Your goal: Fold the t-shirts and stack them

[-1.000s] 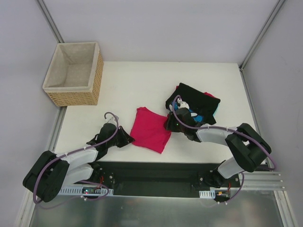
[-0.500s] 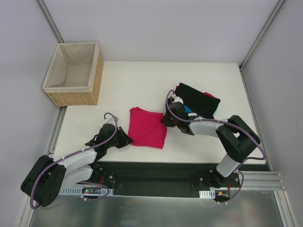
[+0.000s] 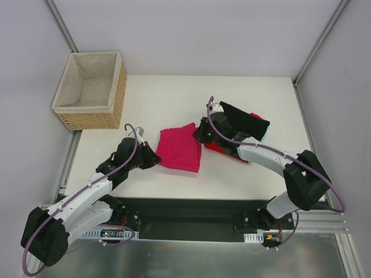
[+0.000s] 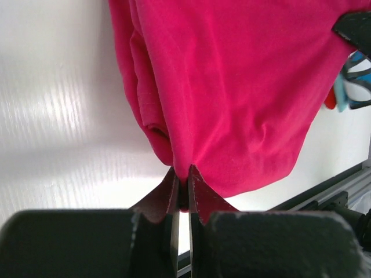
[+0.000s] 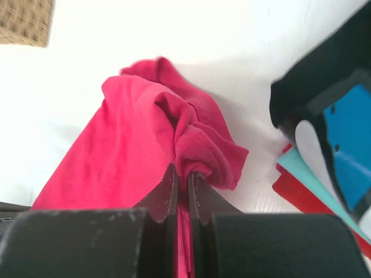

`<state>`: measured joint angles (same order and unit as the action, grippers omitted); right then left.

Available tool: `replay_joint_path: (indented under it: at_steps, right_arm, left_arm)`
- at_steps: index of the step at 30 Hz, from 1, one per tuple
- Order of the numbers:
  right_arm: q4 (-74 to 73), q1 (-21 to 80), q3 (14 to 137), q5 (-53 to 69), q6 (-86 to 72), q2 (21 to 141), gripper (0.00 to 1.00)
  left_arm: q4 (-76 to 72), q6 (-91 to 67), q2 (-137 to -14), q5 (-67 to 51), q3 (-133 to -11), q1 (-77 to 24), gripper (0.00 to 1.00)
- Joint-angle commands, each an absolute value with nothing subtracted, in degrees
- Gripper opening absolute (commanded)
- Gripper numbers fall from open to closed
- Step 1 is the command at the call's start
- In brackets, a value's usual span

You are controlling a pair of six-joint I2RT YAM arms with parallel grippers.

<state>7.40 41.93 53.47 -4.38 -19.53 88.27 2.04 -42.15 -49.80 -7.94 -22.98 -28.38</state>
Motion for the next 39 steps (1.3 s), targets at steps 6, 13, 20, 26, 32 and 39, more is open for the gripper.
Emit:
replay_joint_path:
  at_steps: [6,13,20,26,32,39]
  right_arm:
    - [0.97,40.44,61.51,-9.67,-13.63,78.4,0.0]
    - [-3.77,35.51,65.56,-10.55,-11.6,74.89,0.0]
    - [-6.85,28.23,69.34,-8.96,-10.81,73.39,0.0]
    - [-7.55,22.43,73.46,-7.12,-10.2,73.56,0.0]
    - [-8.52,17.5,78.12,-4.84,-10.02,76.46,0.0]
    - [-9.23,11.96,80.33,-2.99,-10.2,79.36,0.0]
  left_arm:
    - [9.05,-36.3,-50.8,-5.89,-37.42,-27.86,0.0]
    - [8.7,-34.63,-58.35,-7.12,-46.57,-27.77,0.0]
    - [6.33,-33.48,-68.97,-8.35,-55.88,-27.77,0.0]
    - [2.99,-34.1,-77.6,-10.72,-63.87,-27.77,0.0]
    - [1.76,-32.79,-87.0,-13.27,-74.78,-27.77,0.0]
    - [0.44,-33.22,-96.41,-18.28,-84.54,-27.95,0.0]
